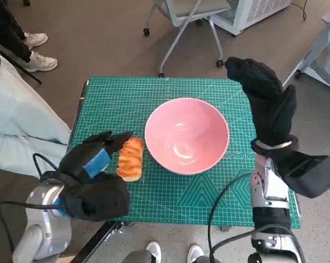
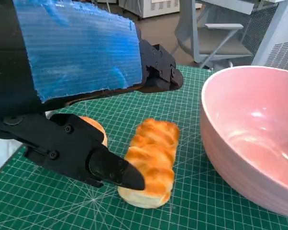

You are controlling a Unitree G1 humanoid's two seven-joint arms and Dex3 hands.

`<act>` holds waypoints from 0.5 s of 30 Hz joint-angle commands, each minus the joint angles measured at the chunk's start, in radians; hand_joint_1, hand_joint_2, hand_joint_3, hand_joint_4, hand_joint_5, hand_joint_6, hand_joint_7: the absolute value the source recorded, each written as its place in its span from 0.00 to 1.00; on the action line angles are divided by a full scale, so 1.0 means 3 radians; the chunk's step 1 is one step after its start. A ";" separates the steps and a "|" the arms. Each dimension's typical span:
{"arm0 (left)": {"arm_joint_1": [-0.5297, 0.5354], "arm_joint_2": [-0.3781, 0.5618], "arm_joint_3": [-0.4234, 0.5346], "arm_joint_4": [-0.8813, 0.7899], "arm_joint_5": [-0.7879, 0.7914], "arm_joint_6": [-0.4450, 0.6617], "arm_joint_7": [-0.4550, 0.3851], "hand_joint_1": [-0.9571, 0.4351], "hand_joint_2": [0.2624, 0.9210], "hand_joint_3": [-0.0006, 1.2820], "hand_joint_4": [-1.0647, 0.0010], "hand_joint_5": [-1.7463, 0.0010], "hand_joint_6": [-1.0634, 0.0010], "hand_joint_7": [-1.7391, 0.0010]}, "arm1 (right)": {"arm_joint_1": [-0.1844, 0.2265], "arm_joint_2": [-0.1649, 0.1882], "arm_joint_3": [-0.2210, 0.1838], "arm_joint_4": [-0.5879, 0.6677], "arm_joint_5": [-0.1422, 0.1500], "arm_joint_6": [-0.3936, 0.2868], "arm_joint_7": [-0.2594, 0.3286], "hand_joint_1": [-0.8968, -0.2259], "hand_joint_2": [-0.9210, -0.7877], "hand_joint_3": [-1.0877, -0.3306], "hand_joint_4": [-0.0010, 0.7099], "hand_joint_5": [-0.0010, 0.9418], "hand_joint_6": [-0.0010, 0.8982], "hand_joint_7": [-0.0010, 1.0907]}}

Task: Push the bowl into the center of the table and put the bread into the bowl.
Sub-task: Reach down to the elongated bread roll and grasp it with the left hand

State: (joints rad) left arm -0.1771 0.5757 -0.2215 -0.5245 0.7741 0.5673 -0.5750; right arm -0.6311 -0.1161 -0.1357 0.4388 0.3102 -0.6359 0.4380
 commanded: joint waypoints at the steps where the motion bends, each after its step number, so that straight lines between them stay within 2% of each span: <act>1: -0.0025 -0.0134 -0.0101 0.0111 0.0187 0.0100 0.0086 0.22 1.00 0.10 0.82 0.98 0.80 1.00 | 0.0092 -0.0002 0.0001 -0.0012 -0.0016 0.0055 0.0001 0.41 0.00 0.42 0.24 0.00 0.00 0.56; 8: -0.0044 -0.0267 -0.0165 0.0216 0.0357 0.0172 0.0151 0.22 1.00 0.13 0.79 0.98 0.79 1.00 | 0.0097 -0.0008 -0.0007 -0.0019 -0.0006 0.0064 0.0006 0.41 0.00 0.42 0.24 0.00 0.00 0.56; 15: -0.0108 -0.0489 -0.0222 0.0430 0.0541 0.0290 0.0320 0.21 1.00 0.22 0.67 0.95 0.76 0.99 | 0.0092 -0.0020 -0.0019 -0.0009 -0.0006 0.0063 0.0008 0.41 0.00 0.42 0.24 0.00 0.00 0.56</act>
State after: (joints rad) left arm -0.1940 0.4532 -0.2804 -0.4169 0.9089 0.6386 -0.5020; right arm -0.6243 -0.1163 -0.1371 0.4314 0.3106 -0.6291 0.4380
